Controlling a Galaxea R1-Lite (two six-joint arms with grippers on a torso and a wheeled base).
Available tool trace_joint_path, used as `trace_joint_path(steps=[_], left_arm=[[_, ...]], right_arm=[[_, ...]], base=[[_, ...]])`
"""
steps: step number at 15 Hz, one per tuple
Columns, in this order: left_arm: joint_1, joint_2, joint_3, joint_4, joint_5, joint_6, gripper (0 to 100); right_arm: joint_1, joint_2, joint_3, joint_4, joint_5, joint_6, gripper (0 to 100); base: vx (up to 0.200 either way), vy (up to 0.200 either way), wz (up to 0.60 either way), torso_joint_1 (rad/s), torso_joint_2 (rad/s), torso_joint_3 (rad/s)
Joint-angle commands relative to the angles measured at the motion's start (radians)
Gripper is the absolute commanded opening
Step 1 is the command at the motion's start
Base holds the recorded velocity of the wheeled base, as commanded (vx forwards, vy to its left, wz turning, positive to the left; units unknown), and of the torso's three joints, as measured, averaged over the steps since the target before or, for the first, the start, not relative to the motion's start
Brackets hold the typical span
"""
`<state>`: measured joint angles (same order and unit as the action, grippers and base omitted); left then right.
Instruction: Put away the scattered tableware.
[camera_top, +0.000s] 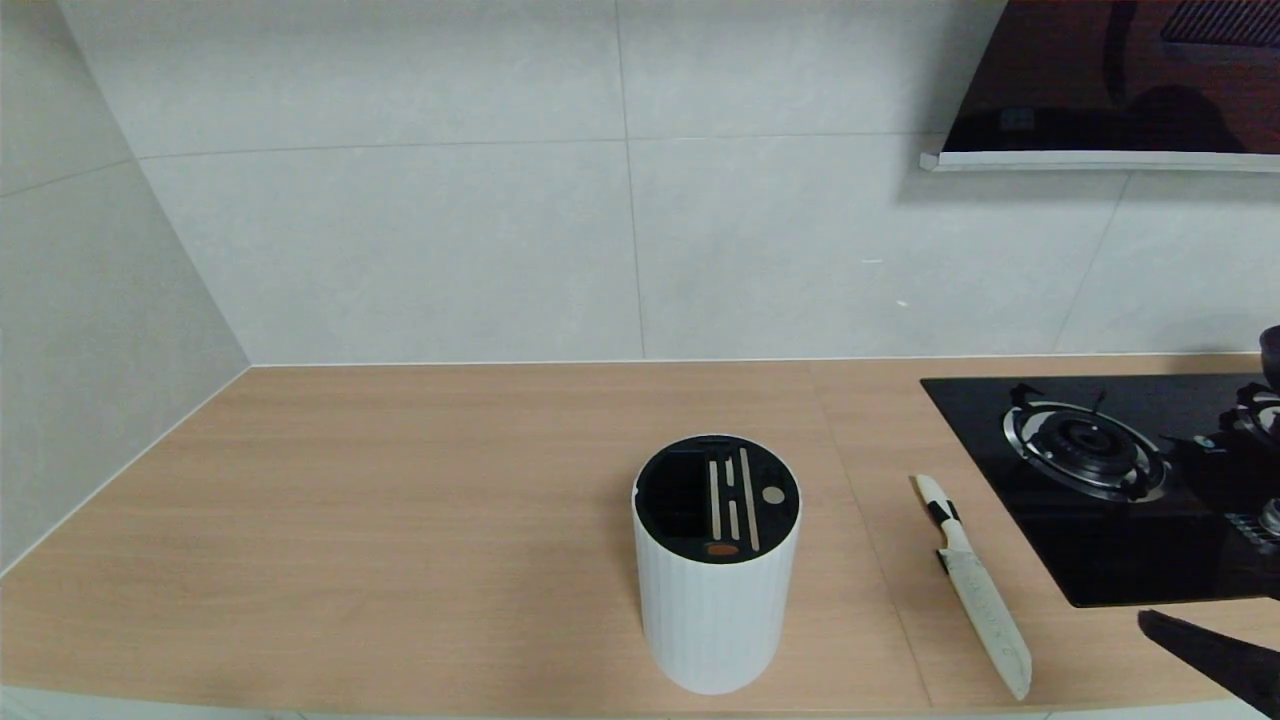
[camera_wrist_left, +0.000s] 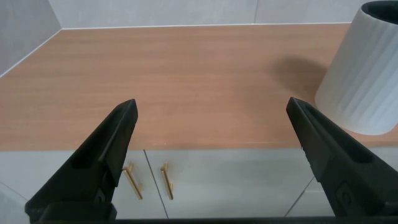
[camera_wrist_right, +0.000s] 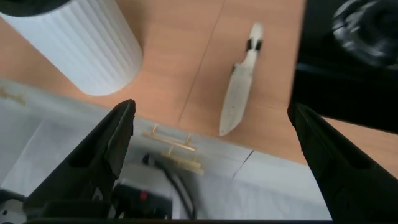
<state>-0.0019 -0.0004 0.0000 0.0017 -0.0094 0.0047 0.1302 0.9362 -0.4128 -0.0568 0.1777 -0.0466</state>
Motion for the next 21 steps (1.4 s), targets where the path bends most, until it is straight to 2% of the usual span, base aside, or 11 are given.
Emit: trace_joint_path(steps=[1, 3, 5, 8, 12, 17, 21], left_arm=[[0.000, 0.000, 0.000, 0.000, 0.000, 0.000, 100], [0.000, 0.000, 0.000, 0.000, 0.000, 0.000, 100], [0.000, 0.000, 0.000, 0.000, 0.000, 0.000, 100], [0.000, 0.000, 0.000, 0.000, 0.000, 0.000, 100], [0.000, 0.000, 0.000, 0.000, 0.000, 0.000, 100], [0.000, 0.000, 0.000, 0.000, 0.000, 0.000, 100], [0.000, 0.000, 0.000, 0.000, 0.000, 0.000, 100]], right_arm=[[0.043, 0.270, -0.075, -0.064, -0.004, 0.001, 100], [0.045, 0.375, -0.110, -0.106, -0.003, 0.001, 100], [0.043, 0.556, -0.147, -0.216, -0.010, 0.002, 100], [0.043, 0.691, -0.130, -0.311, -0.073, 0.001, 100], [0.043, 0.797, -0.130, -0.365, -0.081, 0.004, 100], [0.043, 0.998, -0.098, -0.641, -0.190, 0.014, 100], [0.043, 1.076, -0.112, -0.727, -0.216, 0.056, 100]], base=[[0.000, 0.000, 0.00, 0.000, 0.00, 0.000], [0.000, 0.000, 0.00, 0.000, 0.00, 0.000], [0.000, 0.000, 0.00, 0.000, 0.00, 0.000], [0.000, 0.000, 0.00, 0.000, 0.00, 0.000], [0.000, 0.000, 0.00, 0.000, 0.00, 0.000], [0.000, 0.000, 0.00, 0.000, 0.00, 0.000], [0.000, 0.000, 0.00, 0.000, 0.00, 0.000]])
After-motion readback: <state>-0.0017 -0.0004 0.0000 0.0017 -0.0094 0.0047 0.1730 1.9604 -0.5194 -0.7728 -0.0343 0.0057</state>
